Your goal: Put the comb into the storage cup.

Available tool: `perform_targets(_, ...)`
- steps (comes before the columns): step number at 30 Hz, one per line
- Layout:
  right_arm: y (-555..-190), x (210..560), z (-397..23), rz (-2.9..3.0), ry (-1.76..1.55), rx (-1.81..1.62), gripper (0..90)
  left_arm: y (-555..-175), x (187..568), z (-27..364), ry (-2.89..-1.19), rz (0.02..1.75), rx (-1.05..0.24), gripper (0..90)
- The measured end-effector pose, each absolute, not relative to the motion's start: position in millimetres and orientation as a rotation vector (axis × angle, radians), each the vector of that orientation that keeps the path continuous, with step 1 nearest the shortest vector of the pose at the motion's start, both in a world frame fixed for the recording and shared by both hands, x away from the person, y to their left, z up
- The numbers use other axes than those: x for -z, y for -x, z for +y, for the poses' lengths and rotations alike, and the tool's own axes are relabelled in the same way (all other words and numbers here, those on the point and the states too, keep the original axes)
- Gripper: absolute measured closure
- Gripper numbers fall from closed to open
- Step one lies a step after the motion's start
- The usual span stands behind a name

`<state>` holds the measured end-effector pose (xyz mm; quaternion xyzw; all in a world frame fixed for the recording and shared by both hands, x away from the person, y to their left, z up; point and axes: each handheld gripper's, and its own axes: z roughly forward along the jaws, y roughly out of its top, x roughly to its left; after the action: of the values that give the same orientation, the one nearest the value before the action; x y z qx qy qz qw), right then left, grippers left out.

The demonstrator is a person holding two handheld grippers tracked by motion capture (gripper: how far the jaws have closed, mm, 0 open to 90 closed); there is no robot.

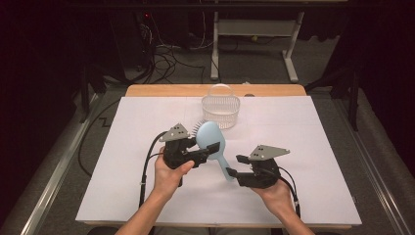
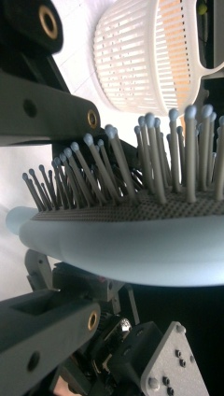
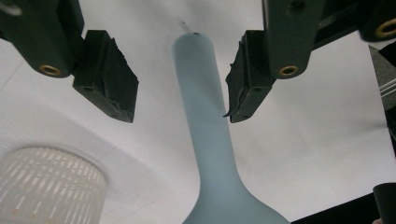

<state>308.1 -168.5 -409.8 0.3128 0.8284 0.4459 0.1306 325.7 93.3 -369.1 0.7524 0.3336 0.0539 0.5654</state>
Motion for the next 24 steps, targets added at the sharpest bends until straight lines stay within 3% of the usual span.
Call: perform_targets(24, -296, 417, -247, 2.157, -1.028, -1.396, 31.0, -338, 354, 105, -1.737, 0.816, -0.174, 52.7)
